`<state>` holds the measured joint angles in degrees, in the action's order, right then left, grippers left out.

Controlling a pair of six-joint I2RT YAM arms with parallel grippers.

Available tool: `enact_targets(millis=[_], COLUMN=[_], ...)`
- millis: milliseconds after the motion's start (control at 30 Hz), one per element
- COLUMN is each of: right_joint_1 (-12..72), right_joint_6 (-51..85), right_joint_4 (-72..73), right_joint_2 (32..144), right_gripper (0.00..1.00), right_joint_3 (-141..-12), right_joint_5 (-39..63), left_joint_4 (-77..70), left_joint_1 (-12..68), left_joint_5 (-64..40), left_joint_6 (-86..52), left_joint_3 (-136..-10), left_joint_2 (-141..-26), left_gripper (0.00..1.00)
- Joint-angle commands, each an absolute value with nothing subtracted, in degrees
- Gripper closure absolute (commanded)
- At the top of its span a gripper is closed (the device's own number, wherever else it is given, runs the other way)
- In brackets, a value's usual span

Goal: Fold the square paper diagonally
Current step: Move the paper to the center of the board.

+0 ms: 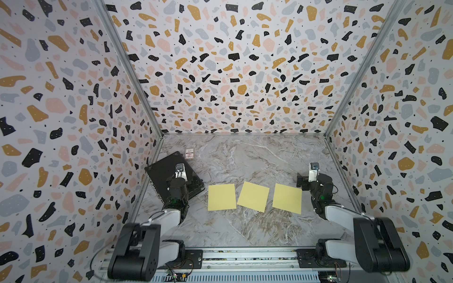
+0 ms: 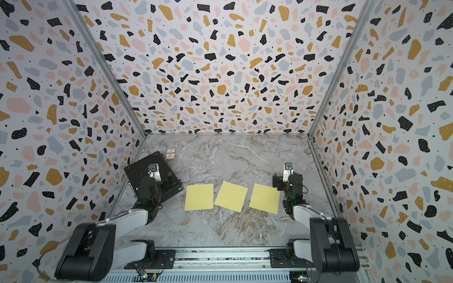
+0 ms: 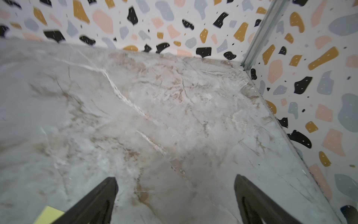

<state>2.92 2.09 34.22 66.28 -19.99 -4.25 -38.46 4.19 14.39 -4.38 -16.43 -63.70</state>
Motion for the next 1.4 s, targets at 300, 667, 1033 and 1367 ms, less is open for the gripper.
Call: enact_targets(millis=[300,667,1033,1367], right_joint_1=[3.04,3.75,31.71,45.06], right_joint_6=[33.02,35.26,40.48,39.71], right_joint_4=[-10.38,-23.36,-18.94,-13.69], right_joint_2=[41.44,45.99,51.88,75.65], right_gripper=[0.01,0.06,0.16,0.28], right_joint_3=[-28.43,-37.54,-35.70,-42.39], right_joint_5=[5.49,21.34,15.66,6.38], left_joint_4=[-24.40,-2.21,4.83,1.44], left_joint_1=[4.57,15.56,30.94,30.95], left_joint_5=[2.41,-10.01,-1.70,-0.39], left_joint_6=[-37.80,-38.93,-37.20,-38.53], left_joint_3=[-11.97,-28.71,-22.45,-20.38], left_joint_2=[-31.93,-47.60,-46.22,-45.42], left_gripper=[0.01,0.14,0.17,0.18])
